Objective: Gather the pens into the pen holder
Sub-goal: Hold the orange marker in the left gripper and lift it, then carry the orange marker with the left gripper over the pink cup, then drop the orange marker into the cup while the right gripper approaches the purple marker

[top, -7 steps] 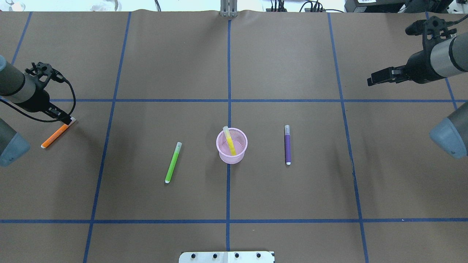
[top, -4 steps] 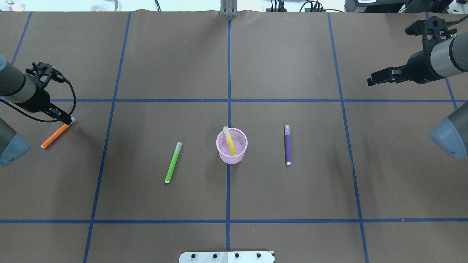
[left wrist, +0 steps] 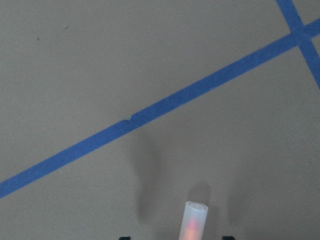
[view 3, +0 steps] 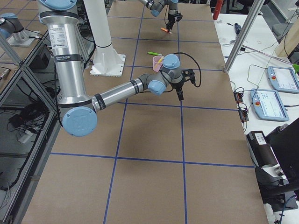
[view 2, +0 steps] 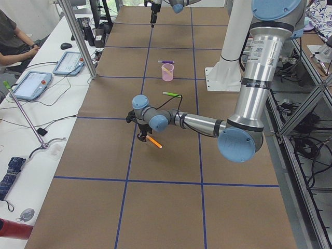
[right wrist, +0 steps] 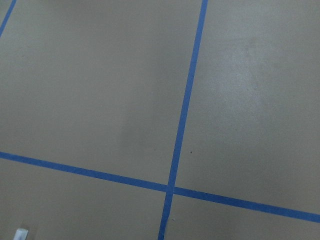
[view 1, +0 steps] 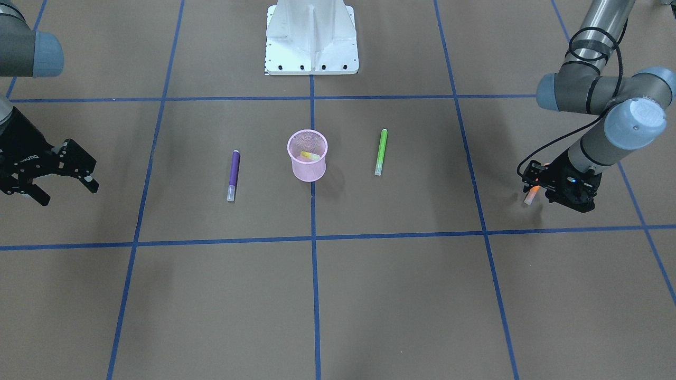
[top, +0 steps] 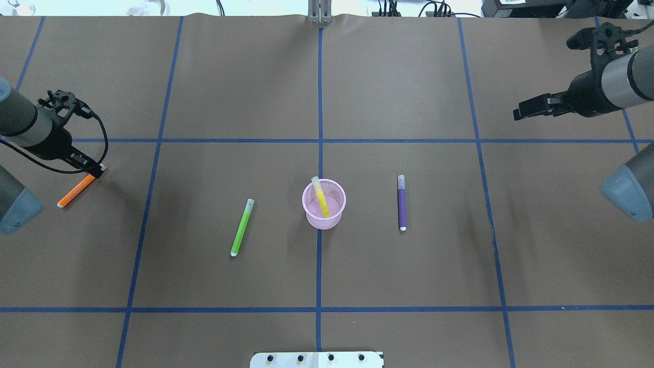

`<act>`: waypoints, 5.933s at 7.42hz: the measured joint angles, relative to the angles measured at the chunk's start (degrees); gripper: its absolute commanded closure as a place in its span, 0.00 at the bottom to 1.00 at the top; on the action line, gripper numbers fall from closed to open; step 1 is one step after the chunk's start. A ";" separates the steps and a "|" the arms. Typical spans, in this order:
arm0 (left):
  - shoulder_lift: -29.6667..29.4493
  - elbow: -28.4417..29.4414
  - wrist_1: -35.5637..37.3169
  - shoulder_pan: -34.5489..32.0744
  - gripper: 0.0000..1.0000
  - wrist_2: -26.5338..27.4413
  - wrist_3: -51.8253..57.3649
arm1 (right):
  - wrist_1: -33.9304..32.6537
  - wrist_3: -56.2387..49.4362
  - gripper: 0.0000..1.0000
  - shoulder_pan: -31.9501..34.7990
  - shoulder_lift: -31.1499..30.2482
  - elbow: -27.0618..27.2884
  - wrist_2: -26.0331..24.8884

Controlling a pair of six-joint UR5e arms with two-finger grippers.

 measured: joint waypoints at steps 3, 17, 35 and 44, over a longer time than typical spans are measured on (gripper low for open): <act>-0.03 0.42 -0.04 0.07 0.36 -0.55 0.07 | 0.02 0.09 0.01 0.07 -0.12 0.25 0.02; 0.04 -1.49 0.37 0.18 1.00 -4.19 -1.45 | -0.14 0.28 0.01 2.27 0.21 0.30 1.93; -24.27 -13.86 -15.05 35.41 1.00 54.70 -39.95 | 0.05 5.12 0.01 1.79 2.86 -2.08 1.51; -24.27 -12.90 -24.11 35.55 0.00 54.46 -39.82 | 0.30 13.41 0.01 -2.84 5.74 -2.40 -0.73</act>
